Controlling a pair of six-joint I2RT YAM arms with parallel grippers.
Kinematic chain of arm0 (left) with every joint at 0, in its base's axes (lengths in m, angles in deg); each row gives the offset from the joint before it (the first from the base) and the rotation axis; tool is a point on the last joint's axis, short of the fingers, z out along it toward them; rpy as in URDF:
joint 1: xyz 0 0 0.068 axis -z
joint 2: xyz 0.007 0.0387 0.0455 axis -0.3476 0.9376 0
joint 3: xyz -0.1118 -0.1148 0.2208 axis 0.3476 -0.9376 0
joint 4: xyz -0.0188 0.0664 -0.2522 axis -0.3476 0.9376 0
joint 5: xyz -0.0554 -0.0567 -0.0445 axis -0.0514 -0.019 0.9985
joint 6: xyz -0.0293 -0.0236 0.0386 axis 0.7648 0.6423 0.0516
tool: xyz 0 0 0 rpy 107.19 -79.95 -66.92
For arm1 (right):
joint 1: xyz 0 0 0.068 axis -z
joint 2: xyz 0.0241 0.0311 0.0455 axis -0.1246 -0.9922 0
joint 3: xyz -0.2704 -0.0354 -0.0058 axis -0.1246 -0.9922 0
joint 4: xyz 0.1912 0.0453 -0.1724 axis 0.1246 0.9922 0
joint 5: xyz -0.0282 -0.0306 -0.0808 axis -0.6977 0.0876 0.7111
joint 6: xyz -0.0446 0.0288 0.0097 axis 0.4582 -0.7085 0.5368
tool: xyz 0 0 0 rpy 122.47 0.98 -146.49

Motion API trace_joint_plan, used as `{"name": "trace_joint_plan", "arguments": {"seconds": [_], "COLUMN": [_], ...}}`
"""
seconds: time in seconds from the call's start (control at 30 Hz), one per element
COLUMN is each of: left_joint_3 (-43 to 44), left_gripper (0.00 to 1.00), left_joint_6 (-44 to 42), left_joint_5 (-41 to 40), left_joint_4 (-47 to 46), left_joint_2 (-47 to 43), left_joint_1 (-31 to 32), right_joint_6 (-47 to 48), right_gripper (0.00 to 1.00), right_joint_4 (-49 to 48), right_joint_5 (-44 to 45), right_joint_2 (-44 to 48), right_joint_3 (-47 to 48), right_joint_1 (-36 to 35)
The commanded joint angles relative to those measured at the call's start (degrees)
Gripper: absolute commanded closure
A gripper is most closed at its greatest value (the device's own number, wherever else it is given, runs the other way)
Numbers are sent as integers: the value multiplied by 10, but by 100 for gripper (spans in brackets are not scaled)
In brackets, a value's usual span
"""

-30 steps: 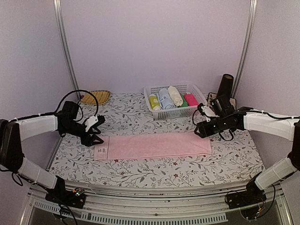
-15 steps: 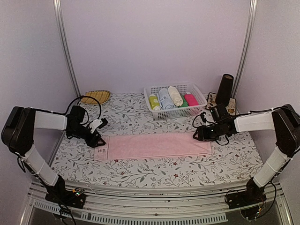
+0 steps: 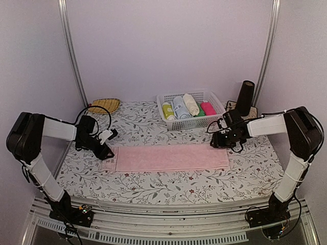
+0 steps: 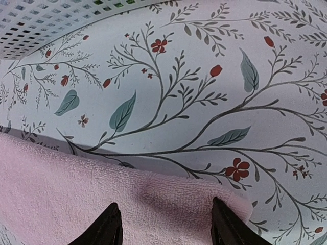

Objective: Roll the towels
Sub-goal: Smooth out the towel at the center of the board.

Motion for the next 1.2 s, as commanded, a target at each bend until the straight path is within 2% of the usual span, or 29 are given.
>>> {"name": "trace_joint_plan", "arguments": {"seconds": [0.0,0.2,0.47,0.5,0.53,0.57,0.67,0.77,0.9,1.03,1.17], "left_joint_3": [13,24,23,19,15,10,-2,-7,-16,-22,-29], "left_gripper": [33,19,17,17,17,17,16,16,16,16,16], "left_joint_6": [2,3,22,24,26,28,32,37,40,43,42], "left_joint_5": [-6,32,20,16,12,9,2,0,0,-1,-8], "left_joint_4": [11,45,56,56,54,49,35,29,19,13,11], "left_joint_2": [0,-62,-143,-148,-153,-157,-158,-149,-149,-154,-156], "left_joint_1": [-1,0,26,32,36,40,42,43,48,52,55], "right_joint_6": [9,12,-58,-62,-64,-72,-101,-90,-91,-104,-124], "right_gripper": [39,33,20,16,2,1,1,1,0,1,7], "right_joint_4": [25,42,69,65,56,46,10,-8,43,50,35], "right_joint_5": [50,10,-41,-43,-40,-26,-31,-53,-48,-49,-68], "right_joint_2": [6,84,120,129,145,166,239,278,234,184,151], "right_joint_3": [25,10,-19,-27,-40,-58,-112,-141,-127,-137,-144], "right_joint_1": [4,4,9,9,9,9,13,23,39,44,47]}}
